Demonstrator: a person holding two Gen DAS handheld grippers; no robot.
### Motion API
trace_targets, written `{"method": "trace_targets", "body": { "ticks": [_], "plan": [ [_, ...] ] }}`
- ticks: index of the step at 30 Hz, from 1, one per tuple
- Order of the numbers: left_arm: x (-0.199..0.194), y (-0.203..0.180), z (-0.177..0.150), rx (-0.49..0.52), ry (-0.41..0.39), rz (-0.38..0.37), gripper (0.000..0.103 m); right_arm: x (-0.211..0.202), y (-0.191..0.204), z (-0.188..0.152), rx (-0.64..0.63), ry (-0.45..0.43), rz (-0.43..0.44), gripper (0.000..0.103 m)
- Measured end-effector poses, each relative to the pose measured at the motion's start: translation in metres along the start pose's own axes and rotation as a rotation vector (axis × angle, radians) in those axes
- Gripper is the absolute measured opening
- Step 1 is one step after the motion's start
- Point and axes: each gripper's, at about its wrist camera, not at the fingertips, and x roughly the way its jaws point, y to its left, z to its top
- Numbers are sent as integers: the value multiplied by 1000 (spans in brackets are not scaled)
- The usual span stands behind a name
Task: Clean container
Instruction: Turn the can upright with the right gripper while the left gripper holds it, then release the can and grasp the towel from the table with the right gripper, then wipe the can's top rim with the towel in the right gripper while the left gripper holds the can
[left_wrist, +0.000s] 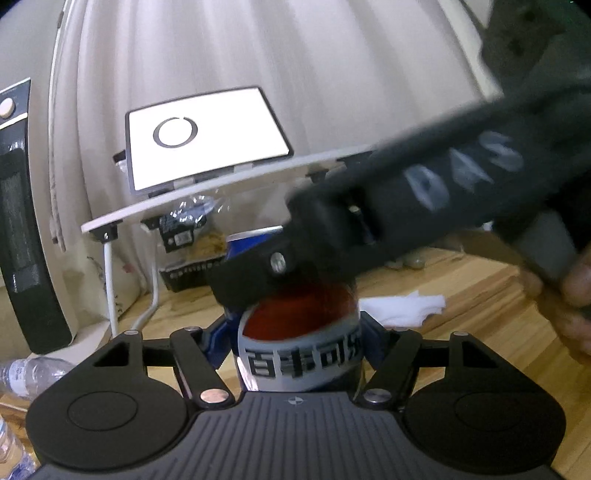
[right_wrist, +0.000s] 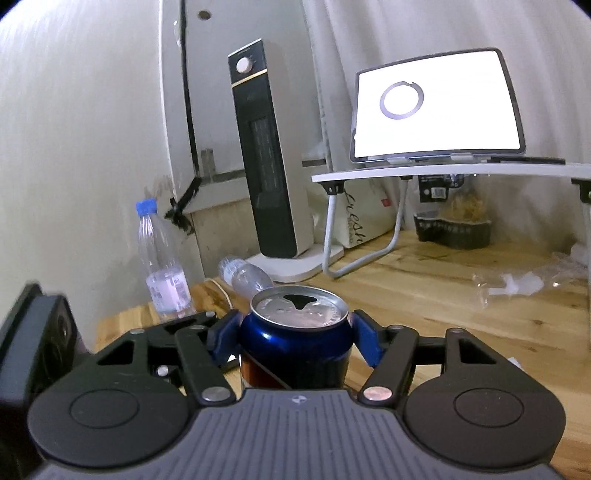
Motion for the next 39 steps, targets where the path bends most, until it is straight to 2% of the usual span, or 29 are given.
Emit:
{"method": "trace_targets", "body": {
  "ticks": [4, 7, 8, 9, 11, 12, 14, 16, 17, 18, 20, 23, 26, 28, 29, 32, 34, 39],
  "plan": [
    [1, 0, 0, 1, 3, -5, 67, -5, 14, -8, -68, -35, -21, 66],
    [3, 1, 0, -9, 18, -1, 67, -4, 10, -7, -36, -22, -22, 67],
    [4, 3, 0, -20, 24, 2, 67, -6, 7, -6, -12, -28, -6, 70],
    [5, 5, 0, -33, 30, 5, 67, -11, 2, -5, 19, -55, 23, 80],
    [7, 9, -1, -57, 45, 16, 67, -24, -15, -2, 101, -125, 43, 85],
    [7, 10, -1, -62, 47, 19, 67, -29, -26, 0, 139, -159, 29, 85],
    [7, 10, -1, -59, 50, 18, 67, -35, -52, 2, 183, -190, -62, 85],
    [8, 7, -1, -41, 60, 16, 67, -24, -79, 0, 172, -104, -240, 85],
    [8, 4, -1, -26, 61, 16, 67, -10, -90, -2, 133, 1, -344, 79],
    [8, 2, -1, -12, 61, 16, 67, 3, -101, -7, 99, 89, -423, 68],
    [7, -3, -1, 14, 54, 18, 67, 18, -118, -18, 94, 169, -457, 63],
    [4, -9, -1, 41, 52, 22, 67, 31, -133, -29, 118, 241, -448, 58],
    [4, -9, -1, 35, 58, 17, 67, 40, -136, -37, 109, 297, -425, 33],
    [5, -8, -1, 29, 64, 13, 67, 39, -136, -37, 103, 295, -410, 24],
    [6, -8, -1, 29, 67, 11, 67, 38, -135, -36, 95, 294, -408, 9],
    [6, -8, 0, 34, 65, 11, 67, 26, -130, -36, 99, 248, -407, 9],
    [7, -8, 0, 34, 65, 11, 67, 12, -122, -24, 140, 170, -347, 9],
    [8, -7, 0, 25, 67, 10, 67, -30, -68, 17, 200, -25, -75, 9]
  ]
}}
